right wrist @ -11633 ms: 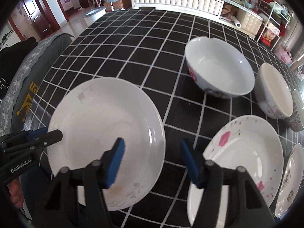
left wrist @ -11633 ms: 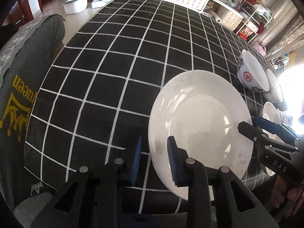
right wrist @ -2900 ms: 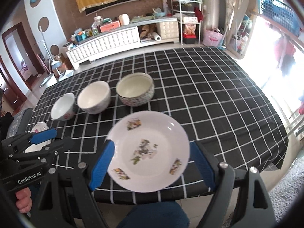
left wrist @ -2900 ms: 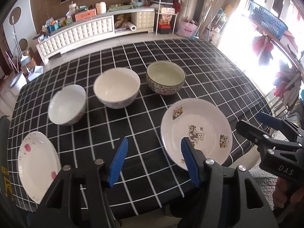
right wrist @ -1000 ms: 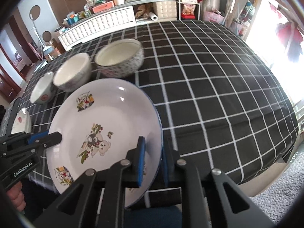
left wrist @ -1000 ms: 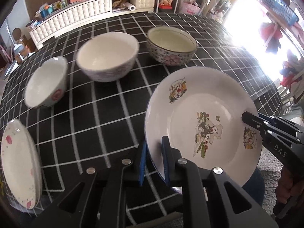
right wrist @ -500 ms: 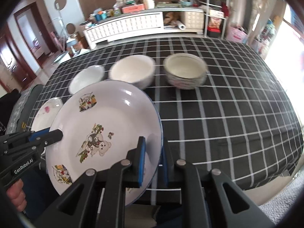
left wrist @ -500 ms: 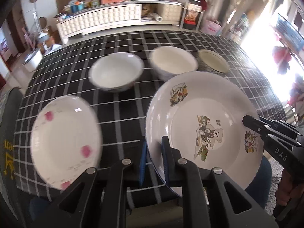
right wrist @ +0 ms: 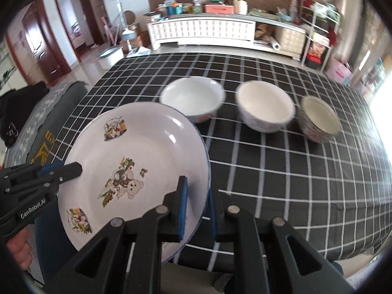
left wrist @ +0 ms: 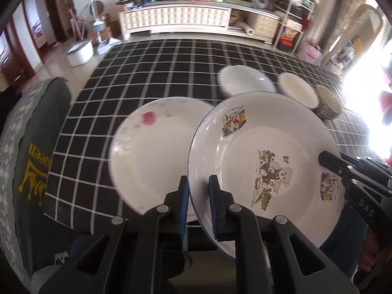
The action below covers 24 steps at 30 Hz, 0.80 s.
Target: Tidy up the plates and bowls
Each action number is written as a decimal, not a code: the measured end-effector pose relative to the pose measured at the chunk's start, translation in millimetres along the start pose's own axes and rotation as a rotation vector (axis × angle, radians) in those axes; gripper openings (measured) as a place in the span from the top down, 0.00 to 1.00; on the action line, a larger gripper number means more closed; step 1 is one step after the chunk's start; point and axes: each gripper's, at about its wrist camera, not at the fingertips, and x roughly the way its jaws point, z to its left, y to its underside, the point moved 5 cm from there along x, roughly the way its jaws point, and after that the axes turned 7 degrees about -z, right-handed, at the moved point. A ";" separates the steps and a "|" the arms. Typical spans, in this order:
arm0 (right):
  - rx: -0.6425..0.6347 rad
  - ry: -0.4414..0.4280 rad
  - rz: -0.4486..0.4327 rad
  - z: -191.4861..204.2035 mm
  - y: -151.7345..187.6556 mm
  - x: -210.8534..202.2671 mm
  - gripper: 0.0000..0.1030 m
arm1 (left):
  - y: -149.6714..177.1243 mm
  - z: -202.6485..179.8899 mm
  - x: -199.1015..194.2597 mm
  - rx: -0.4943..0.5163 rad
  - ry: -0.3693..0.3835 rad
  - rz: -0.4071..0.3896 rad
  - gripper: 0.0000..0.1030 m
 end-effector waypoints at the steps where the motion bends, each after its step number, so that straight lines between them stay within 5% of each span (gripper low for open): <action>1: -0.006 -0.007 0.004 5.6 -0.8 3.9 0.81 | 1.0 10.0 -0.5 -0.009 -0.007 0.001 0.86; 15: -0.093 -0.062 0.092 72.7 6.1 47.6 0.81 | 23.2 73.8 19.9 -0.109 -0.076 0.061 0.86; 24: -0.098 -0.079 0.120 82.8 8.2 63.0 0.81 | 23.7 89.0 29.4 -0.117 -0.088 0.064 0.86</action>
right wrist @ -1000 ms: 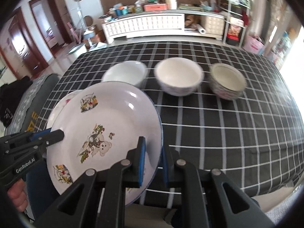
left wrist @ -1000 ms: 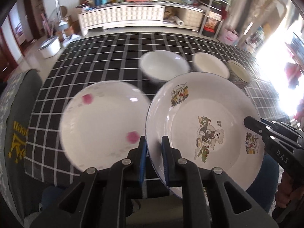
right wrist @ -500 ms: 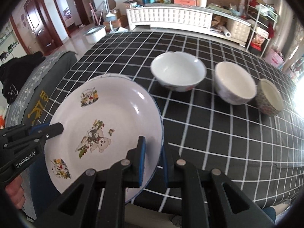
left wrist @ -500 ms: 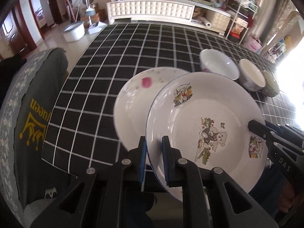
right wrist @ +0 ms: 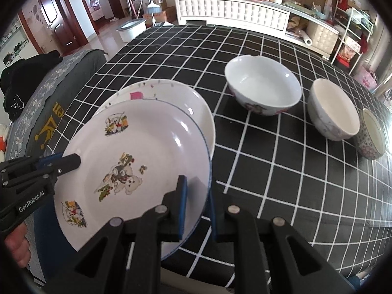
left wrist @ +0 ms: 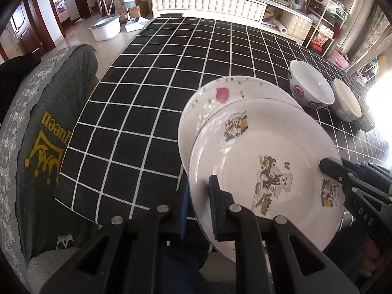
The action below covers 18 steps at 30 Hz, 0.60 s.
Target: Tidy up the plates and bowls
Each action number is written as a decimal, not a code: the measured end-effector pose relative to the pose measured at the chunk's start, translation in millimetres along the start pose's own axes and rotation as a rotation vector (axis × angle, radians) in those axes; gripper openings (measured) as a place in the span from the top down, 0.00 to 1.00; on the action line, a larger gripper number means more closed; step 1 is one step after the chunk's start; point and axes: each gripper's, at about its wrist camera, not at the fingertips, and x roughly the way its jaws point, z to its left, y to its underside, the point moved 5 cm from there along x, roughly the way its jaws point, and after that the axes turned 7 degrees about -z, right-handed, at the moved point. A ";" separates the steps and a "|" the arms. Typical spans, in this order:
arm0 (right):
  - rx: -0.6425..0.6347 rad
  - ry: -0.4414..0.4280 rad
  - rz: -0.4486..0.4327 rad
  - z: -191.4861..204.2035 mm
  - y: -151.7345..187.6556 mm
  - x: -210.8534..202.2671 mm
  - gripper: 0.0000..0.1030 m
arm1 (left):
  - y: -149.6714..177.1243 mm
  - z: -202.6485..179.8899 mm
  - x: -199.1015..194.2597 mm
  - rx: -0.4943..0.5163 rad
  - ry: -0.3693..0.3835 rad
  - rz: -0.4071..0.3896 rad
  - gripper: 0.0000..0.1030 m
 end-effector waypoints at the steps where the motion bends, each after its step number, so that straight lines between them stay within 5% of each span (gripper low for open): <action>1: -0.001 -0.001 0.004 -0.4 -0.2 0.3 0.81 | -1.0 0.7 1.4 -0.001 0.000 0.001 0.86; 18: 0.005 0.012 0.036 -5.8 -9.6 19.6 0.80 | -16.7 -1.8 17.7 0.051 -0.047 -0.025 0.87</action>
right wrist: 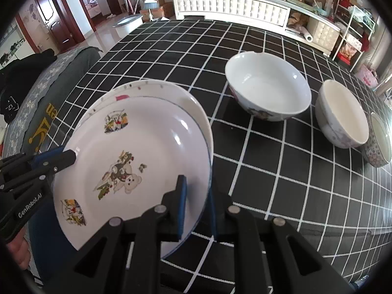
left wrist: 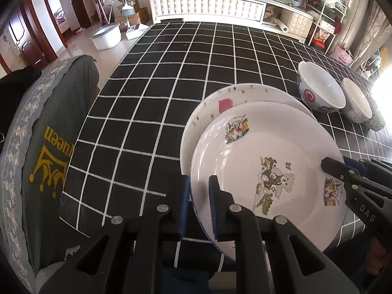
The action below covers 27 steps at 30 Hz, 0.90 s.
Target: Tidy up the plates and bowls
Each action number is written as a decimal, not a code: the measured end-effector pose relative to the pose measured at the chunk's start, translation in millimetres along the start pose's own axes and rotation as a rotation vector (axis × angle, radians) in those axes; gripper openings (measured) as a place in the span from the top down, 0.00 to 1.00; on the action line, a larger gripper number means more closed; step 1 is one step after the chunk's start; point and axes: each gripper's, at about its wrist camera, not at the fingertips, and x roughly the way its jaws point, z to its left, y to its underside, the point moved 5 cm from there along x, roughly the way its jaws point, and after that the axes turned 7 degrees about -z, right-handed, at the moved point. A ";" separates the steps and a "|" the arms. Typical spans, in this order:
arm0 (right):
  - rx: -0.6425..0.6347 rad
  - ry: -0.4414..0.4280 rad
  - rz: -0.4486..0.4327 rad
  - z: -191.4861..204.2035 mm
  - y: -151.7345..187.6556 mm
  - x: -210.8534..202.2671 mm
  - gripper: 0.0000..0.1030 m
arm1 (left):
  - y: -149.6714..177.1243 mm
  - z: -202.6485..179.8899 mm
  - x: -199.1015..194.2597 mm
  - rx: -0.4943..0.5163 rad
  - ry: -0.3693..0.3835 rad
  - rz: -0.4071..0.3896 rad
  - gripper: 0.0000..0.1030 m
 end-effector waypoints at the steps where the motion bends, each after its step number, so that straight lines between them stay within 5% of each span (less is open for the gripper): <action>1: 0.001 0.003 0.005 -0.3 -1.3 0.9 0.80 | -1.0 0.3 0.8 -0.001 0.001 0.000 0.87; 15: 0.001 0.021 0.047 -0.3 -11.2 15.0 0.79 | -17.7 6.1 10.6 -0.026 0.019 0.002 0.86; 27: 0.015 0.049 0.011 -8.3 -9.7 -2.9 0.69 | -11.3 5.6 -15.0 -0.063 0.043 -0.040 0.72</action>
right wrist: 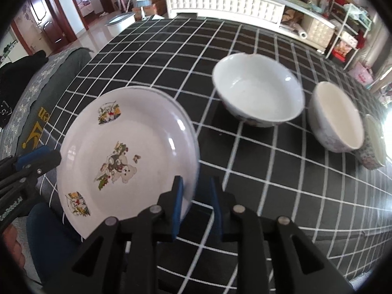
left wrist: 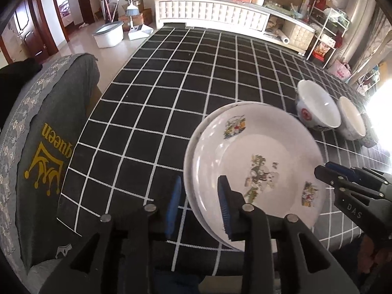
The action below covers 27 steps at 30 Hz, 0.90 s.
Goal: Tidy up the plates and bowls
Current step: 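Open the left tool and pull both tools back from the stack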
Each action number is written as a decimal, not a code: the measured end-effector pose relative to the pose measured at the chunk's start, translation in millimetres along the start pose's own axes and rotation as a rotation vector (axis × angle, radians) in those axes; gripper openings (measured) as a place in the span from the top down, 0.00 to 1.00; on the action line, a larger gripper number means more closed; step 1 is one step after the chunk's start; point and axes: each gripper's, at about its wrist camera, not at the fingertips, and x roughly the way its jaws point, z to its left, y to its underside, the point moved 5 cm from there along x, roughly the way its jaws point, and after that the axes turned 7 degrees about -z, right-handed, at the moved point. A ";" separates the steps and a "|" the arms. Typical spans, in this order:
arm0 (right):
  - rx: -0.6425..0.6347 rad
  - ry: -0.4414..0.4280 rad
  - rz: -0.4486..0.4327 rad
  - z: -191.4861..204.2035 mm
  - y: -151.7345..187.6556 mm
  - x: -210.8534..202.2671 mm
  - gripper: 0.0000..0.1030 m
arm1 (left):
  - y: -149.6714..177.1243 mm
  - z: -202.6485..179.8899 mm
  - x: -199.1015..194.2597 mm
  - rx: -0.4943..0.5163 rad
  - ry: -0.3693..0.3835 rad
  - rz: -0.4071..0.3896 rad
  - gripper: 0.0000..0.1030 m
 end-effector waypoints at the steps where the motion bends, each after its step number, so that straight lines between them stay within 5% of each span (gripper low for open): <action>1: 0.001 -0.005 -0.010 -1.1 0.3 -4.8 0.67 | -0.2 -2.3 -3.5 0.005 0.004 -0.007 0.72; 7: 0.026 -0.008 -0.138 -12.3 -2.4 -42.2 0.36 | -3.5 -25.4 -28.3 0.032 0.048 -0.053 0.64; 10: 0.008 -0.018 -0.169 -14.1 -2.2 -58.2 0.35 | -6.1 -38.3 -39.5 0.047 0.069 -0.074 0.56; 15: 0.055 -0.045 -0.141 -25.4 2.7 -72.6 0.35 | -8.1 -61.9 -56.2 0.072 0.124 -0.087 0.55; 20: 0.122 -0.067 -0.131 -41.9 5.1 -88.0 0.23 | -14.4 -85.2 -68.0 0.113 0.141 -0.092 0.55; 27: 0.143 -0.048 -0.211 -65.3 -9.3 -114.9 0.23 | -37.5 -111.5 -83.6 0.144 0.163 -0.137 0.55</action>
